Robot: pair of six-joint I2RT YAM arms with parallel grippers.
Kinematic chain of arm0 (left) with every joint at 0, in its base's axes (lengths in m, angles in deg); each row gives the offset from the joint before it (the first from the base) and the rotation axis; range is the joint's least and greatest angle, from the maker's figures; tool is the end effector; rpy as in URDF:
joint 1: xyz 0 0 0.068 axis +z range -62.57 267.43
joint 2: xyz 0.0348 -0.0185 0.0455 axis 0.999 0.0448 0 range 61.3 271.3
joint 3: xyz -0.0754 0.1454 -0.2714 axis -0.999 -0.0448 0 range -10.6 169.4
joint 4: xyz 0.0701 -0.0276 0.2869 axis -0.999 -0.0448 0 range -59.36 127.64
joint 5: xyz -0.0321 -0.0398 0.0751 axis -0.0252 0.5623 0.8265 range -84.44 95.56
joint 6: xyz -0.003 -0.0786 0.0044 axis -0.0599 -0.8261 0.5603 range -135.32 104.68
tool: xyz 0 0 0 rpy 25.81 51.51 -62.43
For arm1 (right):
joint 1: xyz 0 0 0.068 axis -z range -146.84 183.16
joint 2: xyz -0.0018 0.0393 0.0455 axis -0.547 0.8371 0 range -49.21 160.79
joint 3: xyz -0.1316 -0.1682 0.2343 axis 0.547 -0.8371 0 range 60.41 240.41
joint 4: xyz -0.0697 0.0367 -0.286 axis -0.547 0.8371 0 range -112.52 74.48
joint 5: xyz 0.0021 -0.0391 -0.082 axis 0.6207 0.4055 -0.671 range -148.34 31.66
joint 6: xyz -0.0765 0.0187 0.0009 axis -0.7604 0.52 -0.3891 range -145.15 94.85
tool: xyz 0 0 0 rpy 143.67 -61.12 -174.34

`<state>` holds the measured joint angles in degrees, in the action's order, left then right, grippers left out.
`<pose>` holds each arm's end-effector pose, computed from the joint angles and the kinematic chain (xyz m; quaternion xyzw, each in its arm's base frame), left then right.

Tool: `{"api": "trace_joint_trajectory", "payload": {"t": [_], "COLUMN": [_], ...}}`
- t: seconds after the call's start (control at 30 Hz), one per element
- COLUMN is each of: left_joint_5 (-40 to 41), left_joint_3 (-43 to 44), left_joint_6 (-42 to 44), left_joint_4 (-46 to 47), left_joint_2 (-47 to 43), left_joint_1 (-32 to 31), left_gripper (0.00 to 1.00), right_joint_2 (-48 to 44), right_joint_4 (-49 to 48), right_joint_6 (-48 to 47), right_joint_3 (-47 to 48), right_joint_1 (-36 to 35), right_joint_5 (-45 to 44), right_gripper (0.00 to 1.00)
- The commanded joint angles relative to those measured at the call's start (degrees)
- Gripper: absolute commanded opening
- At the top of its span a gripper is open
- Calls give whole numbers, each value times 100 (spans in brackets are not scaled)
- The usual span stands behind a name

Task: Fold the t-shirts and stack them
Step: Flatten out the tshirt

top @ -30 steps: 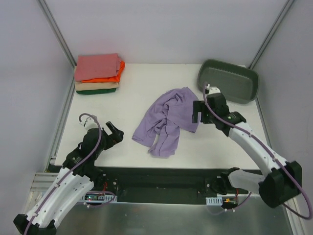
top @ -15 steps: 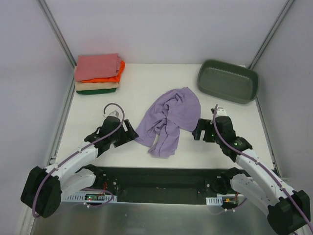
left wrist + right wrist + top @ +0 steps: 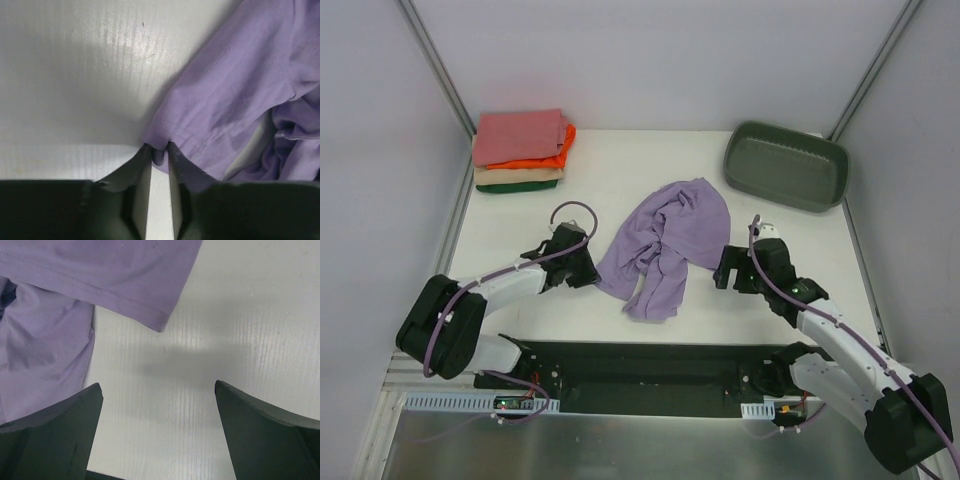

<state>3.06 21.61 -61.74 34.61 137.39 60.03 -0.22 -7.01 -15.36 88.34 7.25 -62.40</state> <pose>0.2538 -0.1348 0.1581 -0.1457 0.9185 -0.2367 0.2814 0.1958 0.0899 0.2173 -0.1094 0.8861 0.1076 0.4373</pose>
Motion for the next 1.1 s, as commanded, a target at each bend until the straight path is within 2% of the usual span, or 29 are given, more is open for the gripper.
{"api": "trace_joint_trajectory", "payload": {"t": [0.0, 0.03, 0.17, 0.33, 0.5, 0.67, 1.0, 1.07], "left_joint_5": [-206, -189, 363, 654, 830, 971, 1182, 1208], "left_joint_3": [242, 216, -82, -407, -689, -698, -725, -672], "left_joint_6": [176, 176, 176, 212, 27, 53, -17, 9], "left_joint_4": [171, 188, 224, 224, 206, 22, -145, -189], "left_joint_2": [239, 196, -340, -1061, -1685, -2230, -2521, -2486], "left_joint_1": [-20, -20, -20, -20, -11, -11, -11, -11], "left_gripper": [7, 0, 0, 0, 0, 0, 0, 0], "right_joint_2": [355, 496, 1084, 2156, 3264, 3985, 4953, 5050], "right_joint_4": [-215, -224, -206, -285, -31, 92, 189, 216], "right_joint_6": [-55, -81, -248, -293, -205, -143, -125, -161], "right_joint_3": [38, 73, 423, 1082, 1829, 2147, 2604, 2674], "right_joint_1": [-2, -2, -2, -2, -54, -204, -265, -257], "right_joint_5": [-131, -131, 44, 273, 327, -59, -429, -456], "right_gripper": [96, 96, 96, 99, 90, 83, 48, 30]}}
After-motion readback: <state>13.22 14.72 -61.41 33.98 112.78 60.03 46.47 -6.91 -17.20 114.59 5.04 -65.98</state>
